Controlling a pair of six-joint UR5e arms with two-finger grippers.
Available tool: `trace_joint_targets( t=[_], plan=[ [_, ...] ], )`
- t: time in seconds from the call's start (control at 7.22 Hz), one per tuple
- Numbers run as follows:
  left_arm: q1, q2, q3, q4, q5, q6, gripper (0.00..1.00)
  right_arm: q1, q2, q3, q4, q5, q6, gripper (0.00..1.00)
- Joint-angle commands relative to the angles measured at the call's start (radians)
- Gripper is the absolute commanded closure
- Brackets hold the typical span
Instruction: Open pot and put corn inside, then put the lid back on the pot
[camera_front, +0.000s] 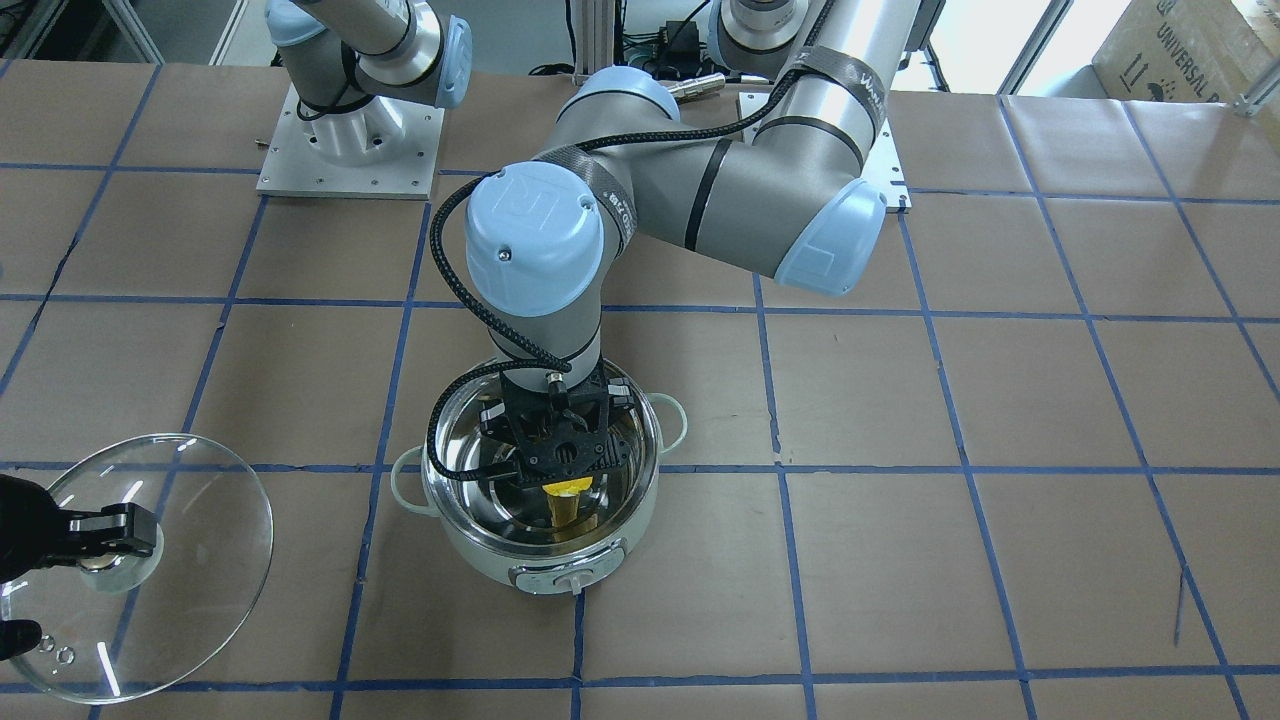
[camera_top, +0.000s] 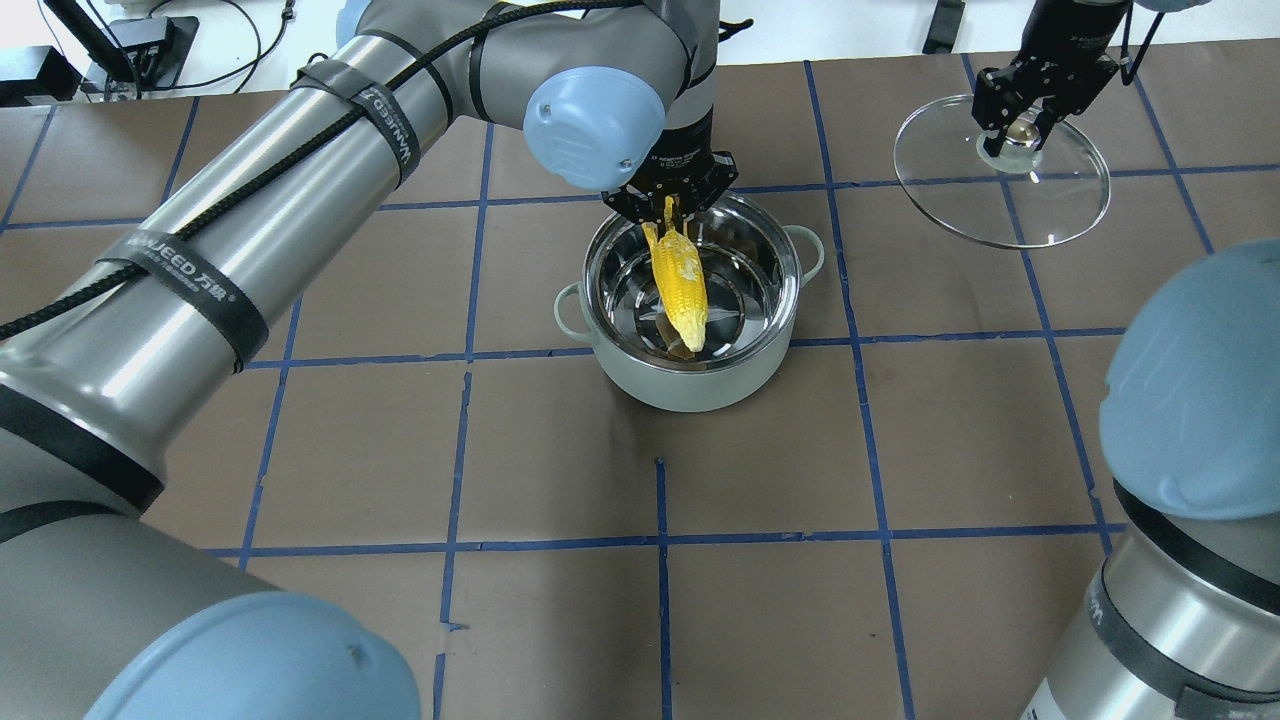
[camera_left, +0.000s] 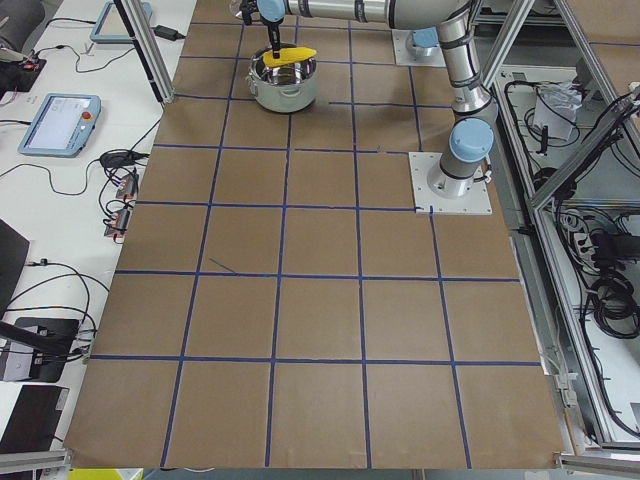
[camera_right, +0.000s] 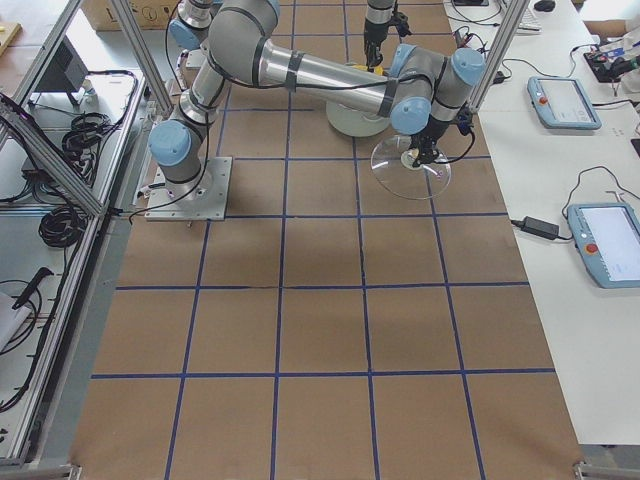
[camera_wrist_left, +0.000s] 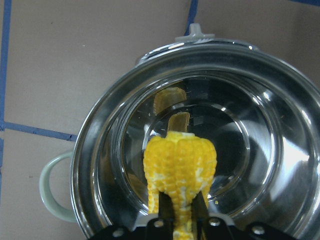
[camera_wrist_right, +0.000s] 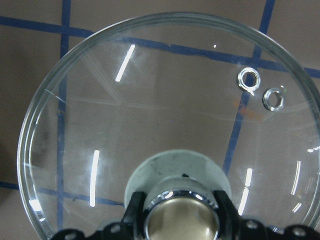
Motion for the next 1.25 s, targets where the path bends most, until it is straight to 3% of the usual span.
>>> trace_joint_targets(
  t=[0.0, 0.28, 0.42, 0.55, 0.69, 1.11],
  plan=[
    [0.003, -0.029, 0.002, 0.070, 0.000, -0.001, 0.86, 0.000, 0.001, -0.001, 0.000, 0.000, -0.001, 0.94],
    [0.005, -0.033, 0.002, 0.075, -0.001, -0.002, 0.84, 0.001, 0.001, -0.004, -0.001, 0.002, -0.002, 0.94],
    [0.008, -0.033, 0.000, 0.076, 0.000, -0.001, 0.71, 0.001, 0.001, -0.004, -0.001, 0.000, -0.002, 0.94],
    [0.009, -0.043, -0.001, 0.101, 0.002, -0.011, 0.11, 0.001, 0.001, -0.004, -0.001, 0.002, -0.002, 0.94],
    [0.009, -0.055, -0.001, 0.140, 0.002, -0.018, 0.00, 0.001, 0.001, -0.004, 0.001, 0.002, -0.002, 0.94],
    [0.015, -0.050, -0.009, 0.133, -0.007, -0.003, 0.00, 0.003, 0.001, -0.001, -0.001, 0.002, -0.001, 0.94]
  ],
)
